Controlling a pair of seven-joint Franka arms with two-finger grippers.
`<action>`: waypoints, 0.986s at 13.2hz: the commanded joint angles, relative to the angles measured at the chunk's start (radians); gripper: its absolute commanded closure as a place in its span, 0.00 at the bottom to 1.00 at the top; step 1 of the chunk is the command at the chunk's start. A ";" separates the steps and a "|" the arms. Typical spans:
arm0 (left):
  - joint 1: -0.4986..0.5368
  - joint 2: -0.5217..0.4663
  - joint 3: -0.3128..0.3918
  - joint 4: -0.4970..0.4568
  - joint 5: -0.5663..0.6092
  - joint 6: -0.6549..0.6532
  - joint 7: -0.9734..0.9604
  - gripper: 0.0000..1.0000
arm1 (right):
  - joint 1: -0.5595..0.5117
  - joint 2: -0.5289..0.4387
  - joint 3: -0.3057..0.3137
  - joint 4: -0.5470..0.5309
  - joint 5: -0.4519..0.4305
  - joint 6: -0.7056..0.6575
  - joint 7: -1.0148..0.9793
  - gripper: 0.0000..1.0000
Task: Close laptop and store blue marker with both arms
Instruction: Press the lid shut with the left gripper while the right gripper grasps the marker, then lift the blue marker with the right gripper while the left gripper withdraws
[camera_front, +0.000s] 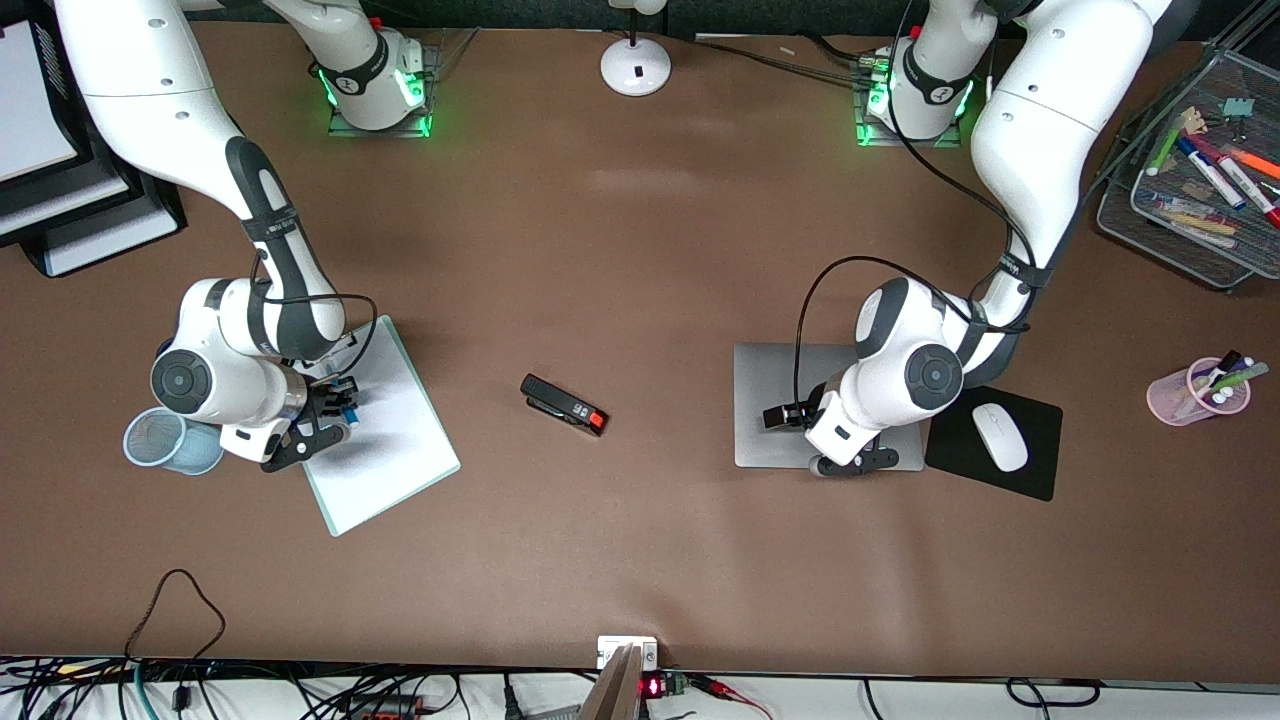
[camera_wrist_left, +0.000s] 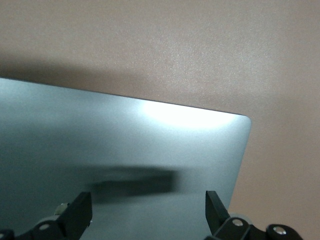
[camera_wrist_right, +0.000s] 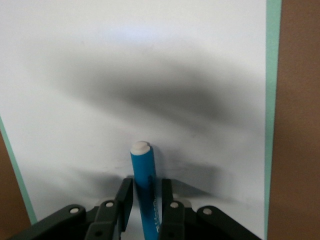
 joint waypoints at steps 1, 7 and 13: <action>0.005 -0.017 0.003 -0.002 0.012 -0.012 0.012 0.00 | -0.001 -0.004 -0.002 -0.007 0.019 0.008 -0.018 0.74; 0.014 -0.094 0.006 -0.004 0.012 -0.072 0.008 0.00 | -0.004 -0.004 -0.002 -0.002 0.020 0.002 -0.004 0.93; 0.069 -0.246 0.020 -0.002 0.012 -0.231 0.009 0.00 | -0.007 -0.047 -0.010 0.120 0.011 -0.120 -0.018 0.93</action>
